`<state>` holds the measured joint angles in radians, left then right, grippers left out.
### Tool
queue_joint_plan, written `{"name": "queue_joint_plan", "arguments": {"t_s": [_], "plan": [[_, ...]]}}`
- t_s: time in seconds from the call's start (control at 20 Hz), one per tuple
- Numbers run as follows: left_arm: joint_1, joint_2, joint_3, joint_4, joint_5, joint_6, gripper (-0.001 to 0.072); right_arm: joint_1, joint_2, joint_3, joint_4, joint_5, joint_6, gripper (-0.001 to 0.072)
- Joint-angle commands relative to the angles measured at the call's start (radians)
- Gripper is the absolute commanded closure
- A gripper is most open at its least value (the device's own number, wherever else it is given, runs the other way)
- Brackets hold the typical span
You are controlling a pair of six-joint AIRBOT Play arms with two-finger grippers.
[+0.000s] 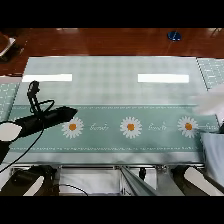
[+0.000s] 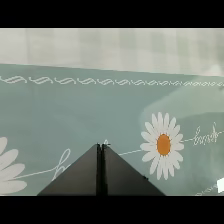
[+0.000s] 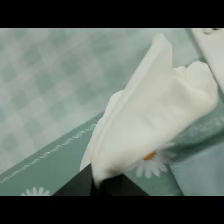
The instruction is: Fold the shirts.
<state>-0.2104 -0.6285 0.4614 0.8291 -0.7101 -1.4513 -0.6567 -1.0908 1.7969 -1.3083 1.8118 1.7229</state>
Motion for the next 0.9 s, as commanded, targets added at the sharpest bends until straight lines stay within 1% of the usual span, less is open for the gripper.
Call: {"name": "queue_joint_plan", "arguments": {"t_s": [0.0,0.1,0.15,0.3,0.35,0.45,0.5,0.55,0.6,0.75,0.8,0.85], "plan": [[-0.014,-0.002,0.000,0.001,0.047,0.000,0.0689,-0.126,0.166,-0.161,-0.204,0.046,-0.037,0.0676],[-0.014,-0.002,0.000,0.000,0.076,0.001,0.0689,-0.209,0.257,-0.288,-0.316,0.046,-0.071,0.0676],[-0.014,-0.002,0.000,0.001,0.092,0.001,0.0689,-0.259,0.295,-0.346,-0.355,0.046,-0.069,0.0676],[-0.014,-0.002,0.000,0.000,0.109,0.000,0.0689,-0.399,0.375,-0.491,-0.378,0.045,-0.063,0.0675],[-0.014,-0.002,0.000,0.000,0.109,0.000,0.0689,-0.432,0.402,-0.539,-0.422,0.045,-0.055,0.0675],[-0.014,-0.002,0.000,0.000,0.110,0.000,0.0689,-0.460,0.446,-0.623,-0.557,0.044,-0.003,0.0670],[-0.014,-0.002,0.000,0.000,0.116,0.000,0.0689,-0.459,0.461,-0.663,-0.608,0.044,0.020,0.0582],[-0.014,-0.002,0.000,0.000,0.121,0.000,0.0689,-0.459,0.465,-0.696,-0.612,0.043,0.039,0.0381],[-0.014,-0.002,0.000,0.000,0.125,0.000,0.0689,-0.459,0.461,-0.716,-0.587,0.040,0.038,0.0302],[-0.014,-0.002,0.000,0.000,0.132,0.000,0.0689,-0.441,0.420,-0.719,-0.576,0.020,0.031,0.0302],[-0.014,-0.002,0.001,0.000,0.148,0.000,0.0689,-0.426,0.401,-0.709,-0.569,-0.004,0.026,0.0314],[-0.014,-0.002,0.004,0.000,0.171,0.000,0.0689,-0.403,0.376,-0.688,-0.526,-0.040,0.010,0.0342]]}}
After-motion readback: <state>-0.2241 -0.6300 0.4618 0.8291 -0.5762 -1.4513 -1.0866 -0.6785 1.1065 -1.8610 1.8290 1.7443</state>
